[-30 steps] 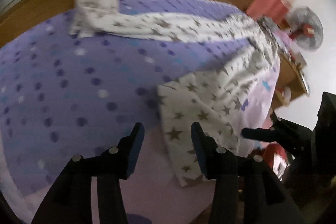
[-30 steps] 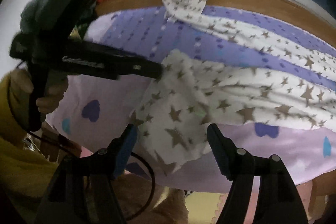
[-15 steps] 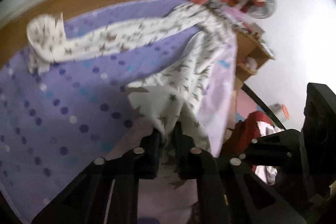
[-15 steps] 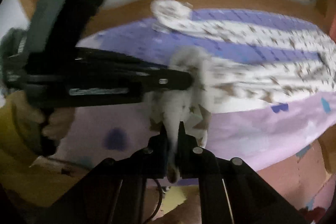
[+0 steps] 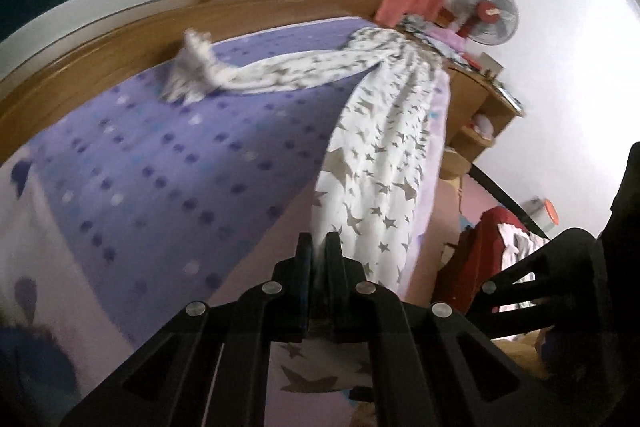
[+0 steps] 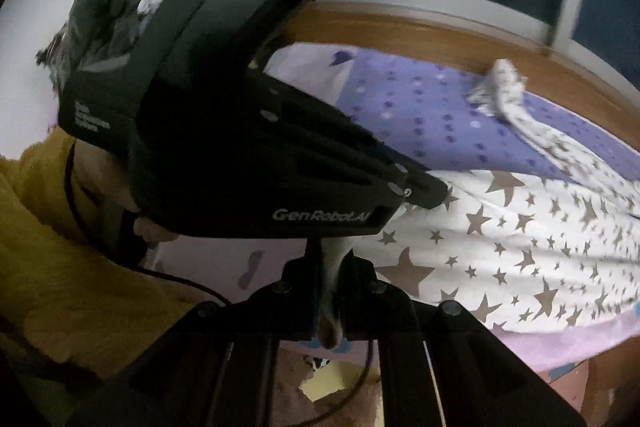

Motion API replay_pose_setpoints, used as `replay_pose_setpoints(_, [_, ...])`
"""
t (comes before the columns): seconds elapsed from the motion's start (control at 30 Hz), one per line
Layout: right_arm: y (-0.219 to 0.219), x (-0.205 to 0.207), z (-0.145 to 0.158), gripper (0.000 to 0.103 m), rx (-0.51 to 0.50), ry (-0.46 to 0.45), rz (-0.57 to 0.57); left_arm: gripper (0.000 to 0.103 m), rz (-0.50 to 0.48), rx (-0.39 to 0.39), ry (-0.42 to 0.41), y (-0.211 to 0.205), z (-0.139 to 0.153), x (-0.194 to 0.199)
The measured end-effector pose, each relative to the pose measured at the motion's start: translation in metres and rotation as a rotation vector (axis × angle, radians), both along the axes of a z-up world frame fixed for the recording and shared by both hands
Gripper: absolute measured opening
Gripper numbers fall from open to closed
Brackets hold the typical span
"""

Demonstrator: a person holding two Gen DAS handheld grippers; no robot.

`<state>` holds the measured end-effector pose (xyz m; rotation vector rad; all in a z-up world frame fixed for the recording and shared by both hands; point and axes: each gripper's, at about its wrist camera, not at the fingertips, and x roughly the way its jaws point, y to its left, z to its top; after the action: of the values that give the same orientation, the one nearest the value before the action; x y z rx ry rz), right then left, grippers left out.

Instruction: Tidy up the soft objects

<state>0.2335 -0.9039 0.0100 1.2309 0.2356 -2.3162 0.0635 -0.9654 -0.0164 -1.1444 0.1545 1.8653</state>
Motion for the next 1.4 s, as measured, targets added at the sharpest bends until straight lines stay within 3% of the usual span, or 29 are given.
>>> replay_pose_setpoints(0.2, [-0.016, -0.026, -0.05, 0.008, 0.043, -0.154, -0.012, 0.007, 0.061, -0.108, -0.066, -0.012, -0.049, -0.013])
replay_pose_setpoints(0.27, [-0.012, -0.031, -0.061, 0.008, 0.078, -0.199, -0.055, 0.014, 0.076, -0.137, -0.077, -0.014, -0.06, -0.015])
replay_pose_setpoints(0.33, [-0.001, -0.026, -0.056, 0.011, 0.079, -0.171, -0.098, 0.02, 0.081, -0.146, -0.072, -0.016, -0.06, -0.014])
replay_pose_setpoints(0.47, [0.029, -0.012, -0.034, 0.053, 0.057, -0.071, -0.205, 0.03, 0.079, -0.182, -0.005, -0.013, -0.045, -0.013])
replay_pose_setpoints(0.5, [0.043, -0.01, -0.029, 0.059, 0.037, -0.051, -0.243, 0.03, 0.08, -0.196, 0.024, -0.011, -0.039, -0.012])
replay_pose_setpoints(0.6, [0.084, -0.005, -0.014, 0.06, -0.023, 0.007, -0.359, 0.031, 0.067, -0.2, 0.079, 0.002, -0.02, -0.006])
replay_pose_setpoints(0.7, [0.132, 0.003, -0.01, 0.061, -0.09, 0.009, -0.488, 0.032, 0.07, -0.19, 0.115, 0.023, -0.002, -0.001])
replay_pose_setpoints(0.93, [0.251, 0.036, -0.018, 0.061, -0.184, -0.027, -0.708, 0.032, 0.048, -0.117, 0.079, 0.116, 0.014, 0.009])
replay_pose_setpoints(1.1, [0.328, 0.061, -0.017, 0.061, -0.189, -0.016, -0.759, 0.032, -0.007, -0.112, 0.065, 0.208, 0.008, 0.041])
replay_pose_setpoints(1.4, [0.444, 0.09, -0.027, 0.061, -0.182, -0.04, -0.8, 0.032, -0.051, -0.158, 0.021, 0.33, -0.007, 0.087])
